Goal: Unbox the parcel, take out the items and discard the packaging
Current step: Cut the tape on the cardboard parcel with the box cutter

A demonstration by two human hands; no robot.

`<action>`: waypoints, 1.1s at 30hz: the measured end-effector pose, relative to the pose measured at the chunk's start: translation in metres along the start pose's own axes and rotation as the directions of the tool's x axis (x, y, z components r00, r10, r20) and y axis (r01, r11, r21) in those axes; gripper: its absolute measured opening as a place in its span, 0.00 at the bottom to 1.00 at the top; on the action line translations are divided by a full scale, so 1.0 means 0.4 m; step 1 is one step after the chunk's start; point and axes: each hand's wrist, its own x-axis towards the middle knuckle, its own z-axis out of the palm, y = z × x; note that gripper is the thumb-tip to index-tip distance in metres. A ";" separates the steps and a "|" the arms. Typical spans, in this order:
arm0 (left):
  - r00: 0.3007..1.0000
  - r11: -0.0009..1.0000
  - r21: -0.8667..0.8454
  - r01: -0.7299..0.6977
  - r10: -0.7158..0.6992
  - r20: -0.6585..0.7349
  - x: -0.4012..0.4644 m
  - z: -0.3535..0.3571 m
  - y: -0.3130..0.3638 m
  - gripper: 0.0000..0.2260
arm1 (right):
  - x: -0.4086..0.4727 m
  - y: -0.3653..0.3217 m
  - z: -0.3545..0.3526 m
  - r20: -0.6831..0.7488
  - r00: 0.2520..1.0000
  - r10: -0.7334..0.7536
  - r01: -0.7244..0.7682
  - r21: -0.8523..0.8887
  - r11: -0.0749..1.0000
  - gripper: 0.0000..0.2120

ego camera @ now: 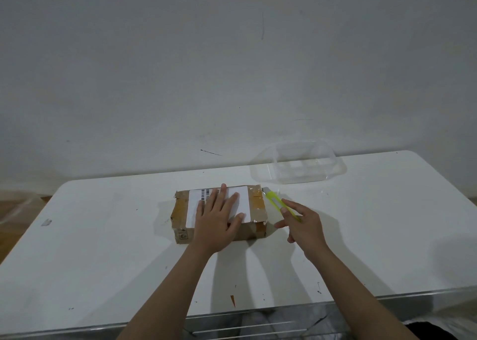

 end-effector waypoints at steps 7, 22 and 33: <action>1.000 1.000 0.008 0.009 -0.009 -0.016 -0.002 -0.002 0.004 0.30 | 0.001 0.003 -0.005 0.015 0.999 -0.034 0.034 0.006 0.999 0.13; 1.000 1.000 -0.002 0.009 -0.009 -0.025 -0.002 0.003 0.004 0.29 | -0.006 0.014 -0.013 0.001 1.000 -0.002 0.002 0.046 0.999 0.18; 1.000 1.000 -0.001 0.009 -0.009 -0.020 -0.002 0.004 0.002 0.29 | 0.006 0.010 0.004 0.035 0.999 0.008 -0.011 0.075 0.997 0.18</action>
